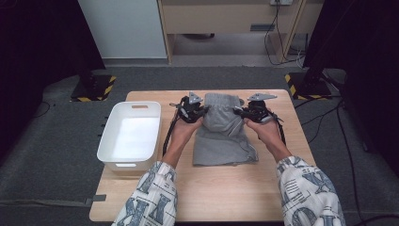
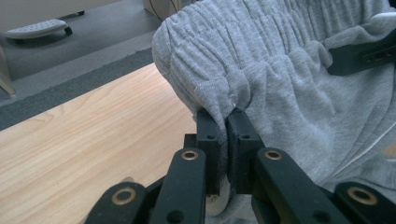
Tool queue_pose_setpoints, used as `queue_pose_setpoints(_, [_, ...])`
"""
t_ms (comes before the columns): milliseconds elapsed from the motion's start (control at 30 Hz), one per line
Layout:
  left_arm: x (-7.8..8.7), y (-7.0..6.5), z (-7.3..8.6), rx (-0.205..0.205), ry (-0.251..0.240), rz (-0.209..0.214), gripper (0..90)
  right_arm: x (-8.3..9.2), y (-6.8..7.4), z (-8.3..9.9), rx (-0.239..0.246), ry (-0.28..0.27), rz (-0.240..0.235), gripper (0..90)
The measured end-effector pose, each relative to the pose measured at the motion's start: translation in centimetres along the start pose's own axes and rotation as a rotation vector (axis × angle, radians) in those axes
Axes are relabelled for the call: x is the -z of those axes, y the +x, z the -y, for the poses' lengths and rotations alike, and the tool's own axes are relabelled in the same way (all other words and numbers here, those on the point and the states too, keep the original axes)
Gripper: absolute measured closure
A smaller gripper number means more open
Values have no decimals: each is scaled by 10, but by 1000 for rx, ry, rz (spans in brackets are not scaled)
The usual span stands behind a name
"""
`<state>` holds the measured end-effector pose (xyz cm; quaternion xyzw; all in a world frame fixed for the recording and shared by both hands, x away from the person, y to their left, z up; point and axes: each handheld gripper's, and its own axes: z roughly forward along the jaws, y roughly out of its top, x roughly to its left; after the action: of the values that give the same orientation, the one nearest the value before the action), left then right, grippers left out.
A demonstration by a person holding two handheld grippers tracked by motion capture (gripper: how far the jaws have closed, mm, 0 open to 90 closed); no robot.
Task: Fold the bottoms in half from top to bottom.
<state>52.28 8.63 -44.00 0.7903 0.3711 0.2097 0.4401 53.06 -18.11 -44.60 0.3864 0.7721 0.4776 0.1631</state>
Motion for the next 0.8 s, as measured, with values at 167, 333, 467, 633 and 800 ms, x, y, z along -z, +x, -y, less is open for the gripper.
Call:
queue_pose_setpoints(167, [2, -4, 9, -3, -2, 9, 849, 0, 2, 9, 4, 7, -9, 839])
queue_pose_setpoints(333, [1, -5, 15, -4, 12, 20, 847, 0, 4, 16, 8, 17, -22, 838])
queue_pose_setpoints(467, [0, -5, 20, -1, 20, 25, 847, -1, 6, 20, 9, 28, -23, 837])
queue_pose_setpoints(633, [-1, -7, 28, -4, 34, 31, 845, -3, 6, 25, 16, 42, -29, 835])
queue_pose_setpoints(800, [-5, -11, 39, -4, 52, 43, 843, -4, 7, 35, 14, 67, -38, 831])
